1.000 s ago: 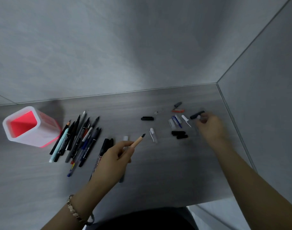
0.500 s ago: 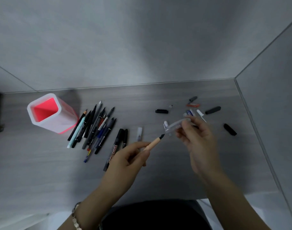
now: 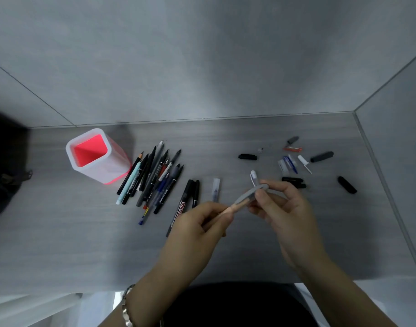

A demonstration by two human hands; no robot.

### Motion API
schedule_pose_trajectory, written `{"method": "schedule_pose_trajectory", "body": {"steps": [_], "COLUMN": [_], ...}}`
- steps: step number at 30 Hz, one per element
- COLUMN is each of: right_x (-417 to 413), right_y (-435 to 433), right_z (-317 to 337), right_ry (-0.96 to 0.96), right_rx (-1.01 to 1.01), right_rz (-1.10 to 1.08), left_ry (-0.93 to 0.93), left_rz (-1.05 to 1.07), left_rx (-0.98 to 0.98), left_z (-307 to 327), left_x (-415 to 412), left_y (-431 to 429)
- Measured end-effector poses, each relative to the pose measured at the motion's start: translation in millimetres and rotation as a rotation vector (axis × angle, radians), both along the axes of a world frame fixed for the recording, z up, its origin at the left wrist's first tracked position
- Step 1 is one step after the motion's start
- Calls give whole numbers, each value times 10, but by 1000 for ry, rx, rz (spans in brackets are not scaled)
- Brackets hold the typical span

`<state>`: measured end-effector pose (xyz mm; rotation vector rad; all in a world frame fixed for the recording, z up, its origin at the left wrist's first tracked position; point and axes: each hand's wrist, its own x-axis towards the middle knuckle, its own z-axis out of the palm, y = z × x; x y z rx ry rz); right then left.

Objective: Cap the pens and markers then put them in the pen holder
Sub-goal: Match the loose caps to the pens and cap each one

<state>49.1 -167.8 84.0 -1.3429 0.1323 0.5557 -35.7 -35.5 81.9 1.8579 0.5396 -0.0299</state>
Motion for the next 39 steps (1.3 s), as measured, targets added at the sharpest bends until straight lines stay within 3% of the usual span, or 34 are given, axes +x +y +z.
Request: {"method": "schedule_pose_trajectory", "body": {"steps": [3,6,8,10,13,15,21,24,29,34,39], "right_x": [-11,-16,-39,-79,-106,-89,46,48,76,114,144], "right_y": [15,40,60,77,97,108,27,-3,-78,-145,-261], "right_z": [24,60,43,-58,-256,-335,-430,-476,-562,-590,-639], "right_ry": [-40,-72,-68,-14,96,108,60,80,91,69,49], "right_rx": [7,30,16,-25,-117,-188,-341,-351,-382,-428,-459], "right_rz": [22,62,102,106,156,250,266,281,318,310,316], "left_ry": [22,148,212,198,168,192,238,270,247,427,431], "left_rz": [23,108,117,51,-122,-142,241,167,113,-26,-138], "left_rx": [-154,-548,-649,-412,104,246,389,479,790,873,963], "left_z": [88,134,138,79,-113,-256,-789,-975,-960,-878,-897], "left_x": [11,7,-10,-51,-133,-194,-252,-241,-118,165,265], "left_y": [-3,-14,-17,29,209,331,593,584,669,812,840]}}
